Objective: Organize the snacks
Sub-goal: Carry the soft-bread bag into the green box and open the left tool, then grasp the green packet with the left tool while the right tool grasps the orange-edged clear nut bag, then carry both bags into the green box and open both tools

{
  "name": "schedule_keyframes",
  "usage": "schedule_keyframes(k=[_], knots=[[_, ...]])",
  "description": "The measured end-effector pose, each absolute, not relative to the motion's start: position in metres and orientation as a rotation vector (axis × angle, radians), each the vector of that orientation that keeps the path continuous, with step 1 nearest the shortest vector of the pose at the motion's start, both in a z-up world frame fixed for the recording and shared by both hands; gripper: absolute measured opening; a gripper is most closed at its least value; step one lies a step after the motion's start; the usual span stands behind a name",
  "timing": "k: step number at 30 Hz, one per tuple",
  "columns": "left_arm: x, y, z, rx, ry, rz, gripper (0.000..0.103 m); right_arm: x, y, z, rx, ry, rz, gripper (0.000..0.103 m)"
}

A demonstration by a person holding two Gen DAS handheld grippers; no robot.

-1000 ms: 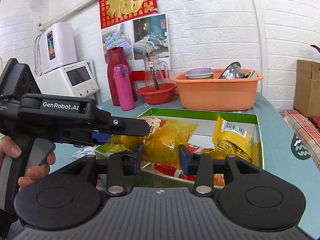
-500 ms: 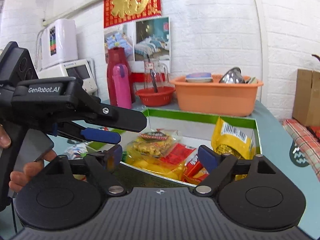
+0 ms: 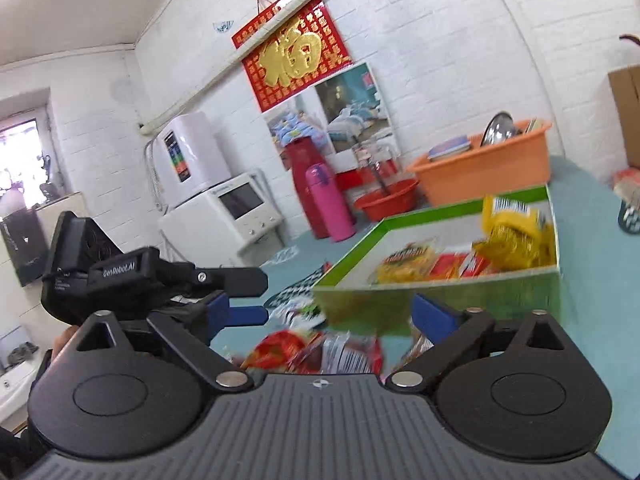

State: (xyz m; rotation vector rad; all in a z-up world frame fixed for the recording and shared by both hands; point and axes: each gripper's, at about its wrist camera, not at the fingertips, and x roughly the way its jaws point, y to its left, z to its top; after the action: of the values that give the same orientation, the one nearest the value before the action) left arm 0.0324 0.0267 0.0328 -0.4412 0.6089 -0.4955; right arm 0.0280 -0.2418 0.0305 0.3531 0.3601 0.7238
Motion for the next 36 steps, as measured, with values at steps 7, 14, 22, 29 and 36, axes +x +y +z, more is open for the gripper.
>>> schedule_keyframes(k=[7, 14, 22, 29, 36], knots=[[0.000, 0.030, -0.008, -0.485, 0.721, -0.476, 0.103, -0.002, -0.244, 0.001, 0.294, 0.405, 0.613, 0.103], [-0.003, 0.010, -0.026, -0.418, 0.771, -0.490, 0.103, -0.008, -0.260, -0.007, 0.210, 0.408, 0.456, 0.103], [-0.003, -0.006, -0.033, -0.297, 0.771, -0.472, 0.088, 0.023, -0.247, -0.012, 0.007, 0.481, 0.332, 0.103], [0.000, -0.004, -0.034, -0.314, 0.776, -0.473, 0.076, 0.042, -0.249, -0.027, 0.030, 0.594, 0.318, 0.103], [0.002, -0.007, -0.035, -0.284, 0.766, -0.470, 0.064, 0.044, -0.245, -0.033, 0.006, 0.609, 0.306, 0.081]])
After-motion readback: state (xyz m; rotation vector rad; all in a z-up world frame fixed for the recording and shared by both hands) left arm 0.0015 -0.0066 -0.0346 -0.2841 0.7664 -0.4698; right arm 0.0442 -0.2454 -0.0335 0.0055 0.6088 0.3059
